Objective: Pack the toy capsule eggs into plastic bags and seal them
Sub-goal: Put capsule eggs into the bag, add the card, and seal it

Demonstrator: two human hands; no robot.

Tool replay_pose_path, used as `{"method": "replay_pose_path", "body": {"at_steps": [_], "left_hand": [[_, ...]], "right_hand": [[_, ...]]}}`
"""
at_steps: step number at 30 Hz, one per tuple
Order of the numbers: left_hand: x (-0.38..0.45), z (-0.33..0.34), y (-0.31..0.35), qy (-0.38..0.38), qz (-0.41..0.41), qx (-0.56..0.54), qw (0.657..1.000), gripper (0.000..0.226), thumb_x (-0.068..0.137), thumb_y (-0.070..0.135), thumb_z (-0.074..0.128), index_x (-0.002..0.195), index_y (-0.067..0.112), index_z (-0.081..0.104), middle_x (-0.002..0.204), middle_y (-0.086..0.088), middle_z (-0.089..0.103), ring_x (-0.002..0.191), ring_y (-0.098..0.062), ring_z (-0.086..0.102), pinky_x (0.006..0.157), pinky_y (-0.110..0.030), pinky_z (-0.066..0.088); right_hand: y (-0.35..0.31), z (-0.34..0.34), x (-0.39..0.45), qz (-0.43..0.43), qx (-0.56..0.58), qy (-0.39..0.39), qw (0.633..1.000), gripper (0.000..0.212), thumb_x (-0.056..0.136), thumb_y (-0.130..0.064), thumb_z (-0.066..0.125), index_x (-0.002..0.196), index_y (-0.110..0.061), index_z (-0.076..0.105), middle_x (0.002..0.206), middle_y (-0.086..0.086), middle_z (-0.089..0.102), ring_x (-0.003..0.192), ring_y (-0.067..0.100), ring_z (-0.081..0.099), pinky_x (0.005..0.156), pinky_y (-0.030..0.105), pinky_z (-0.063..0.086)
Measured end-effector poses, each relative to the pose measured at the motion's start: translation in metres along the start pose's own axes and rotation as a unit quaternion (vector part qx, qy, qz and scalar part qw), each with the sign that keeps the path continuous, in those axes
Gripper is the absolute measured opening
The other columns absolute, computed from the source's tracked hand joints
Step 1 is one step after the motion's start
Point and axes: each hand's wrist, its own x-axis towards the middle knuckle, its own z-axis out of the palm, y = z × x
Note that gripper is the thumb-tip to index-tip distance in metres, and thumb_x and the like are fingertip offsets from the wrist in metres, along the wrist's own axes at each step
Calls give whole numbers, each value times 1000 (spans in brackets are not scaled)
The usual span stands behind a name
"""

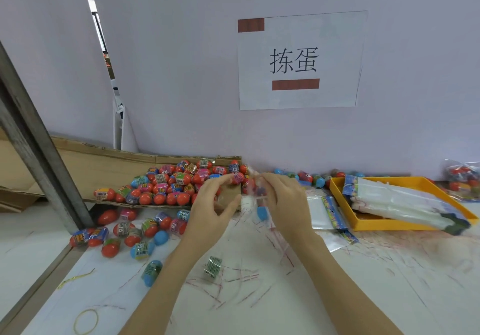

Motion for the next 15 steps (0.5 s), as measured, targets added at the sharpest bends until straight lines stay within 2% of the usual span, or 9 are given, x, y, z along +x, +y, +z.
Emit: {"method": "replay_pose_path", "body": {"at_steps": [2,3,5,7,9,11,13,15], "left_hand": [[1,1,0,-12,-4,-16,1000,53,105,23,62,154,32,45,147,24,50,134,5,48,99,-16,50],[1,0,0,-15,-7,-35,999,55,106,19,60,156,33,43,147,28,50,136,7,46,100,-14,48],[1,-1,2,-13,-20,-71,997,55,103,8,62,146,40,47,131,36,59,127,11,53,94,-10,49],[0,-1,2,4,-22,-69,997,53,98,3,68,131,43,56,113,31,67,111,5,63,87,-12,52],[0,-1,1,19,-16,-56,998,36,94,11,77,118,36,67,100,17,71,96,-5,66,80,-15,54],[1,-2,1,34,-20,-58,998,14,92,22,79,103,30,73,88,8,71,85,-11,65,73,-15,53],[1,-4,1,56,-30,-73,995,5,93,28,76,94,24,74,84,6,71,81,-11,65,73,-14,51],[2,-6,1,82,-44,-88,992,7,99,25,71,93,20,71,86,7,72,84,-9,67,76,-14,51]], "right_hand": [[-9,3,-1,-39,5,-7,999,19,99,-13,59,98,-5,76,82,7,76,70,28,70,66,40,59],[-12,5,-2,-48,6,-17,999,21,100,-15,58,96,-6,76,79,6,75,69,28,69,64,40,59],[-17,8,-4,-55,20,-50,997,17,100,-12,60,96,-6,75,76,4,74,67,27,67,63,41,57],[-19,10,-5,-56,30,-80,995,13,100,-8,61,97,-8,74,72,3,70,63,26,62,61,41,54],[-19,10,-6,-49,45,-110,992,13,102,-9,59,101,-8,72,71,3,68,63,26,60,59,43,52],[-20,10,-8,-45,59,-127,989,20,107,-18,50,106,-11,69,74,1,67,65,22,59,59,41,51],[-22,11,-9,-29,71,-140,987,26,111,-25,42,111,-14,67,80,-3,68,70,18,61,63,36,51],[-21,13,-10,-6,72,-138,988,22,110,-19,45,116,-15,66,85,-5,70,73,14,62,64,33,51]]}}
